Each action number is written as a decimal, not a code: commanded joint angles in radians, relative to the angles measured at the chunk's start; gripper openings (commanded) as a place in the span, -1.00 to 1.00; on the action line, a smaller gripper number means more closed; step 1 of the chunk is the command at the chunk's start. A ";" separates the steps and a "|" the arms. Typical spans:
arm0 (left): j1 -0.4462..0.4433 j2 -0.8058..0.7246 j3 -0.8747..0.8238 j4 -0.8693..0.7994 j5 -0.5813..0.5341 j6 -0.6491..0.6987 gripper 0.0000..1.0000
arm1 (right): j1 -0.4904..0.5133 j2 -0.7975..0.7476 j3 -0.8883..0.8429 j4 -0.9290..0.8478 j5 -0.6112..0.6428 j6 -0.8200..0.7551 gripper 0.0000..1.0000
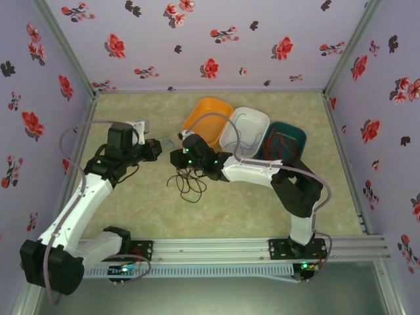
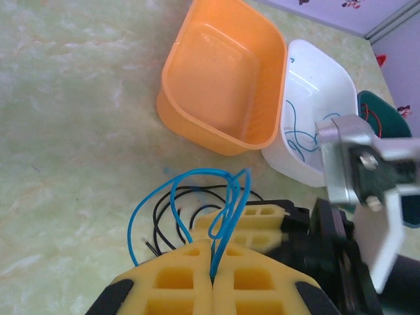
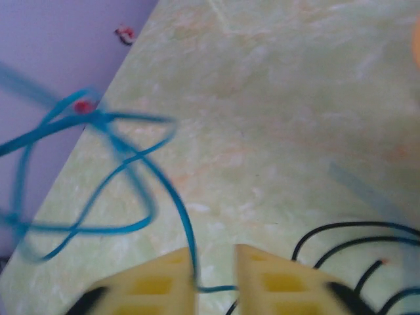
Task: Untangle the cables
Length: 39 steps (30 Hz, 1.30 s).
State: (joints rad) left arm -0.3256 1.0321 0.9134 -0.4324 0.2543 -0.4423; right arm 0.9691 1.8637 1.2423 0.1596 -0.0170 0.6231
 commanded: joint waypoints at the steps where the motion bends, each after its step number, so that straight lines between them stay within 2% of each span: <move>1: -0.006 -0.031 0.001 -0.028 -0.012 0.030 -1.00 | -0.023 -0.009 -0.002 0.016 0.023 0.012 -0.92; 2: -0.006 -0.033 0.000 -0.032 -0.013 0.035 -1.00 | -0.026 -0.018 -0.010 0.015 0.024 0.014 -1.00; 6: -0.006 -0.034 -0.002 -0.056 -0.038 0.055 -1.00 | -0.038 -0.070 -0.048 -0.002 0.038 0.007 -1.00; 12: -0.005 -0.022 0.011 -0.116 -0.133 0.088 -1.00 | -0.055 -0.170 -0.102 -0.069 0.092 -0.021 -1.00; 19: -0.006 0.002 0.025 -0.205 -0.261 0.152 -0.66 | -0.063 -0.299 -0.114 -0.190 0.190 -0.084 -1.00; 24: -0.005 0.031 0.007 -0.224 -0.393 0.129 -0.65 | -0.063 -0.386 -0.112 -0.224 0.214 -0.107 -1.00; 27: -0.005 0.056 -0.001 -0.220 -0.430 0.108 -0.66 | -0.062 -0.425 -0.102 -0.247 0.218 -0.112 -1.00; 30: -0.008 0.071 0.001 -0.197 -0.401 0.093 -0.61 | -0.062 -0.449 -0.077 -0.286 0.203 -0.121 -1.00; 32: -0.010 0.068 0.002 -0.162 -0.356 0.088 -0.49 | -0.061 -0.460 -0.067 -0.306 0.197 -0.123 -1.00; 36: -0.013 0.043 -0.005 -0.065 -0.224 0.067 0.06 | -0.061 -0.478 -0.057 -0.318 0.163 -0.140 -1.00; 39: -0.014 0.019 -0.027 0.029 -0.115 0.032 0.32 | -0.061 -0.492 -0.057 -0.313 0.137 -0.164 -1.00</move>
State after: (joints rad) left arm -0.3340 1.0874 0.9066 -0.5167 0.0135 -0.3748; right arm 0.9085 1.4082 1.1530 -0.1390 0.1471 0.4984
